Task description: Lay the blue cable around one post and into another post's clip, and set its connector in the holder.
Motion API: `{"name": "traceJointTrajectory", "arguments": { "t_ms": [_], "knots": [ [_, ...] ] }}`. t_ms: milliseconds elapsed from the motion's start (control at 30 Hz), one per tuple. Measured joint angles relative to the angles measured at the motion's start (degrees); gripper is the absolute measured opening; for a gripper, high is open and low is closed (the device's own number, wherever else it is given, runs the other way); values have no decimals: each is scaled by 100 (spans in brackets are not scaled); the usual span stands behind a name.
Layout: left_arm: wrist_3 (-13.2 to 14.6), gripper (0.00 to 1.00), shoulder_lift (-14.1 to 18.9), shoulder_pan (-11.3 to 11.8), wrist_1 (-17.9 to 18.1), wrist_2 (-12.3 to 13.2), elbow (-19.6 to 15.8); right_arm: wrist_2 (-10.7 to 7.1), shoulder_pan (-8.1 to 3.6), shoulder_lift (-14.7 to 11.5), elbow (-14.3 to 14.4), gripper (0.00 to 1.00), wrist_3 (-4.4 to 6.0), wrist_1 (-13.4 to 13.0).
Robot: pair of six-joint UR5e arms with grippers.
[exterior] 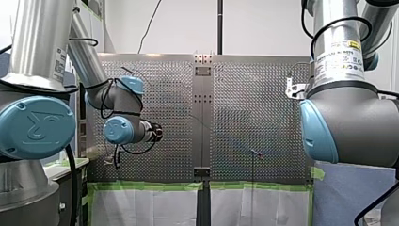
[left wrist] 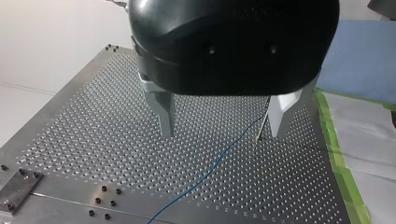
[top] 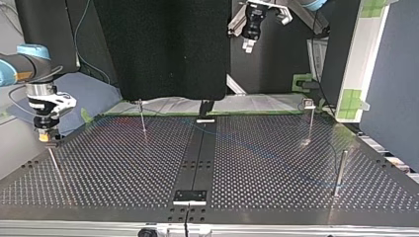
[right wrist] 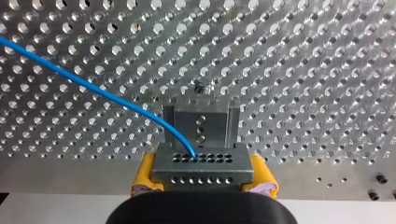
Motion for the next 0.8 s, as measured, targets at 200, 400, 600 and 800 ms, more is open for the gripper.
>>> {"name": "traceJointTrajectory", "arguments": {
  "t_ms": [200, 400, 600, 800],
  "knots": [
    [5, 100, 0, 11, -5, 3, 1, -79, -59, 2, -35, 4, 7, 32],
    [9, 100, -1, 29, 0, 38, 1, -284, -77, 8, -102, 4, 12, 6],
    [9, 100, -1, 43, 2, 54, 2, -566, -79, 82, -138, 4, 40, -67],
    [9, 100, -4, 46, -4, 56, 1, -614, -80, 203, -191, 6, 5, -26]
  ]
}}
